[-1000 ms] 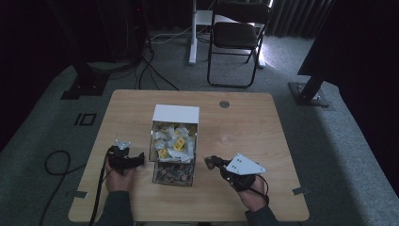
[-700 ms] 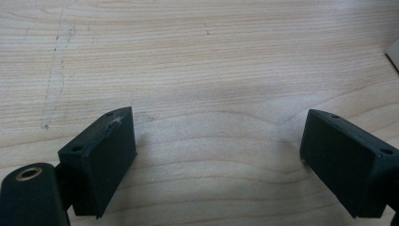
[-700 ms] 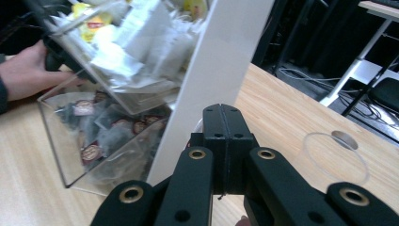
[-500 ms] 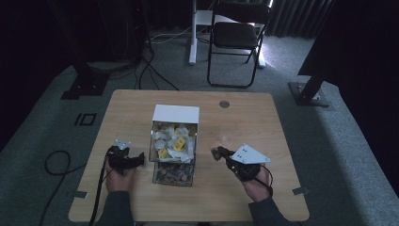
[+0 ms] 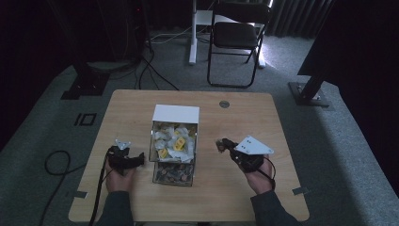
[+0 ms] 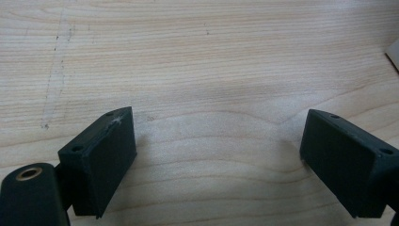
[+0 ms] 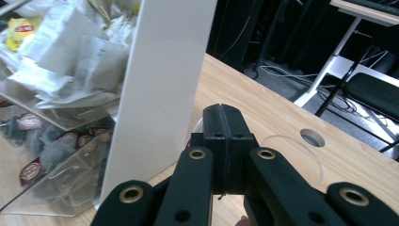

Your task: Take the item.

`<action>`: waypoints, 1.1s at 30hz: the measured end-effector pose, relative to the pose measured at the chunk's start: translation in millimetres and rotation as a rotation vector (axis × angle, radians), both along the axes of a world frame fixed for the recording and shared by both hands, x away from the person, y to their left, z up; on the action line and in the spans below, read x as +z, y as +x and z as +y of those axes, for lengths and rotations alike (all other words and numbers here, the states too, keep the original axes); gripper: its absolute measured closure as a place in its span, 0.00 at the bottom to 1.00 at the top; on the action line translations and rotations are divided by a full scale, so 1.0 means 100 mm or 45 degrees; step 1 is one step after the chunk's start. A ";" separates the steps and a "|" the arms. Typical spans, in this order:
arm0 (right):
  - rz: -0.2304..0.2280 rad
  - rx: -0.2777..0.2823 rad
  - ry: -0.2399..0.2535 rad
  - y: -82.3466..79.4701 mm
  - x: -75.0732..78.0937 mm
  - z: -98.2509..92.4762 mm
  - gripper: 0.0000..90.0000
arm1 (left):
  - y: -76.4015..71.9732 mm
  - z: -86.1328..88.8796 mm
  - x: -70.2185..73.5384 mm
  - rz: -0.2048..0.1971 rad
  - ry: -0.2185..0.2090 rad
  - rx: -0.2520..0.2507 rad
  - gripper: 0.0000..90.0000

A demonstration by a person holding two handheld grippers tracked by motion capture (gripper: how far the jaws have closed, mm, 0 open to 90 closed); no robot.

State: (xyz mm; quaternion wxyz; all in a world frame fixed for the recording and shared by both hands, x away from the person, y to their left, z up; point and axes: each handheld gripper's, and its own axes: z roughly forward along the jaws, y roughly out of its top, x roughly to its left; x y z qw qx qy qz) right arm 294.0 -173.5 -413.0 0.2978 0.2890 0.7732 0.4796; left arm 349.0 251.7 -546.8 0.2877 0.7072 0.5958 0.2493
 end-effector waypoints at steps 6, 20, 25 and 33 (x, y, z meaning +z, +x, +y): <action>-0.002 -0.017 0.001 0.06 0.02 -0.03 1.00 | 0.00 0.00 0.00 0.000 0.000 -0.001 0.13; 0.005 -0.072 0.001 0.24 0.05 -0.09 1.00 | 0.00 0.00 0.00 0.000 0.000 -0.001 0.13; 0.012 -0.091 0.009 0.30 0.04 -0.12 1.00 | 0.00 0.00 0.00 -0.001 -0.001 -0.001 0.13; 0.027 -0.121 0.011 0.41 0.02 -0.15 1.00 | 0.00 0.00 0.00 -0.002 0.000 0.000 0.13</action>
